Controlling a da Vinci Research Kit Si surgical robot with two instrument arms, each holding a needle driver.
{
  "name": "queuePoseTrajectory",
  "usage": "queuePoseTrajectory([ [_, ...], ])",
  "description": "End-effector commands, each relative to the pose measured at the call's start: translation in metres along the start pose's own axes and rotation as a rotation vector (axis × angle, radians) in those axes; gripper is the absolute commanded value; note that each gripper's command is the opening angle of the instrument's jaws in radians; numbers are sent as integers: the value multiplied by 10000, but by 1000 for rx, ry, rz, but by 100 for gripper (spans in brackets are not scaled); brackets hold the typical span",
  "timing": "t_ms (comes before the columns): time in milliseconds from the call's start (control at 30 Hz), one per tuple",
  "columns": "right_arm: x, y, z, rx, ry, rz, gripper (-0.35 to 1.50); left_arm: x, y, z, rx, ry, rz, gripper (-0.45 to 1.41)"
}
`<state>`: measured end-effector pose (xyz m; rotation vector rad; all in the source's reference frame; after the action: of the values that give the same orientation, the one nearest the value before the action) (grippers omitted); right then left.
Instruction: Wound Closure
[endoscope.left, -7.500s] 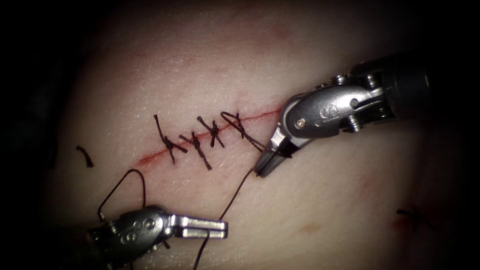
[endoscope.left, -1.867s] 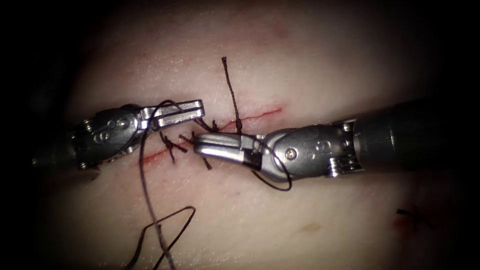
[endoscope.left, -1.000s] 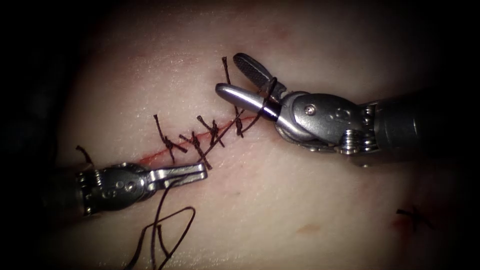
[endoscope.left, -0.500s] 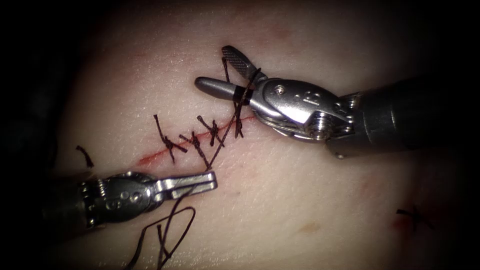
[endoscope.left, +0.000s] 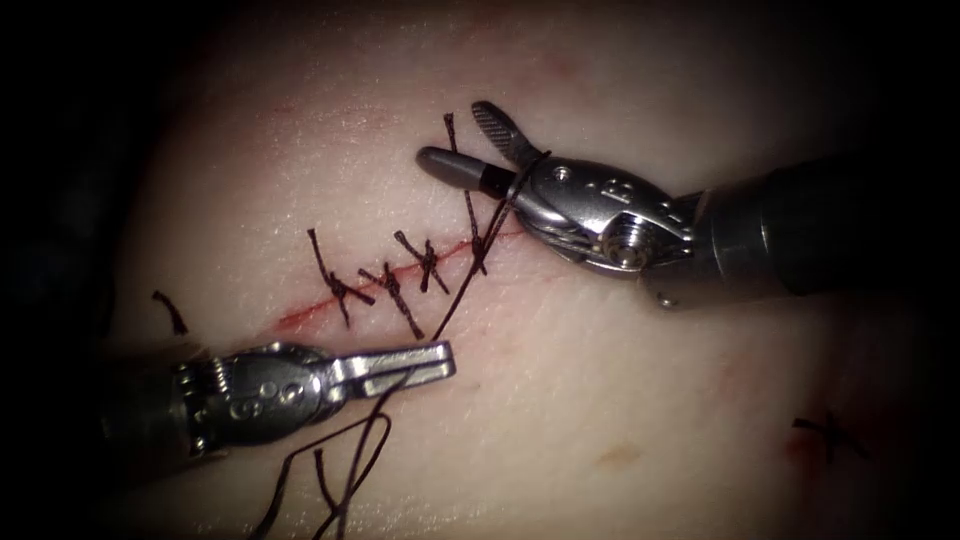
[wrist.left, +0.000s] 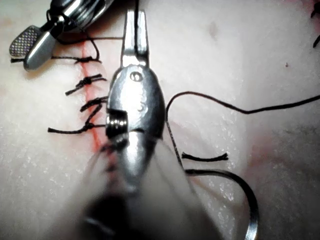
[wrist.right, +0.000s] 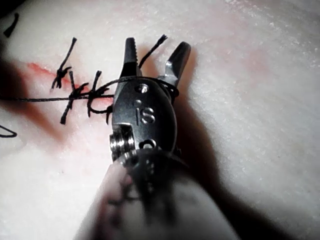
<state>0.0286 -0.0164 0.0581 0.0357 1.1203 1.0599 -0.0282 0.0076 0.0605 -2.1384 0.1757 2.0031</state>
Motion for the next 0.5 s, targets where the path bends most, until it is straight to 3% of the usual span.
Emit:
queuePoseTrajectory([
  [33,-10,-9,10,10,-1,6,91,-6,0,5,-1,0,0,-45],
  [200,-10,-22,22,43,12,17,84,-6,3,5,-4,-2,2,-45],
  [367,2,-42,30,86,24,27,0,-6,2,0,-10,2,2,-45],
  [400,2,-42,30,86,24,27,0,-6,2,0,-10,2,2,-45],
  [433,1,-40,27,90,23,26,-35,-7,2,-1,-11,3,3,-45],
  [500,1,-39,24,93,22,25,-35,-8,2,-1,-11,2,4,-45],
])
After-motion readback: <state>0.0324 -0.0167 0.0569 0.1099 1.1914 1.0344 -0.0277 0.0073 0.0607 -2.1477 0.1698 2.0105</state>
